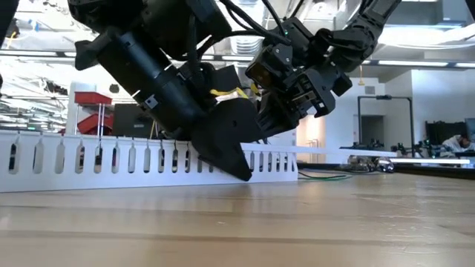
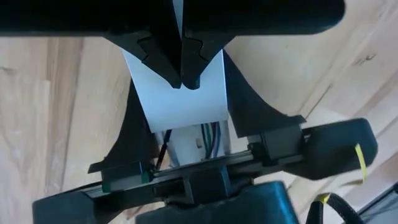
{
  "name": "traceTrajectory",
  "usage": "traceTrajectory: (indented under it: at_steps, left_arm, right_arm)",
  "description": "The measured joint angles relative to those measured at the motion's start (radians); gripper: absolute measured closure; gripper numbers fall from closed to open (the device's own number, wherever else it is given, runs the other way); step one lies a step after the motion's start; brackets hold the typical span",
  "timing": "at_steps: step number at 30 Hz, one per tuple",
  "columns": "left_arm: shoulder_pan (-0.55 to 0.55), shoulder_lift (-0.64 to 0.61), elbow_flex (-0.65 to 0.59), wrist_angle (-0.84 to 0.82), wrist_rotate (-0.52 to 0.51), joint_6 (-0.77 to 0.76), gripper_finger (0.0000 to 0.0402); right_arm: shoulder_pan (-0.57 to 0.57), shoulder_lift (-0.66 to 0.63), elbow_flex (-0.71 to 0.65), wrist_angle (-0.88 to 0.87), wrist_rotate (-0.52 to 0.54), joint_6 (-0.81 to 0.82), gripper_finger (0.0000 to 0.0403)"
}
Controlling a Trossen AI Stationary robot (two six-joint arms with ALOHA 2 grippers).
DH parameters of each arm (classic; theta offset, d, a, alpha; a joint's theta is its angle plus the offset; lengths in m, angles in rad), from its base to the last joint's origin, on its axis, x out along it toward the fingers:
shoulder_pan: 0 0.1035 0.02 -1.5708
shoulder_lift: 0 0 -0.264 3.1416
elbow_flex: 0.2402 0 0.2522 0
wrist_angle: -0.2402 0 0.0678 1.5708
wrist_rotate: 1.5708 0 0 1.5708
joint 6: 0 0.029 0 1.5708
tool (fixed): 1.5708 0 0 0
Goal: Ziptie cables
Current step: Close the white cable duct
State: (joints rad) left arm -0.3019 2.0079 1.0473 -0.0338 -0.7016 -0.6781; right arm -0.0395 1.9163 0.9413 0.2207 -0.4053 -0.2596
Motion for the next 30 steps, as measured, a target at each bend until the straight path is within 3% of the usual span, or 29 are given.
traceTrajectory:
  at_steps: [7,14,22,30]
  left_arm:
    - [0.003,0.001,0.001,0.000,-0.024,0.060,0.0161]
    - [0.002,0.001,0.001,0.003,-0.029,0.024,0.0161]
    - [0.041,0.000,-0.008,0.049,0.127,0.046,0.0127]
    - [0.045,-0.001,-0.007,0.052,0.136,0.071,0.0112]
  right_arm:
    - [-0.010,0.000,0.001,-0.009,-0.010,0.004,0.0403]
    - [-0.010,0.001,0.002,-0.005,-0.009,0.001,0.0403]
    - [-0.010,0.003,0.002,-0.003,-0.011,0.001,0.0403]
    - [-0.020,0.003,0.002,-0.004,-0.018,0.000,0.0403]
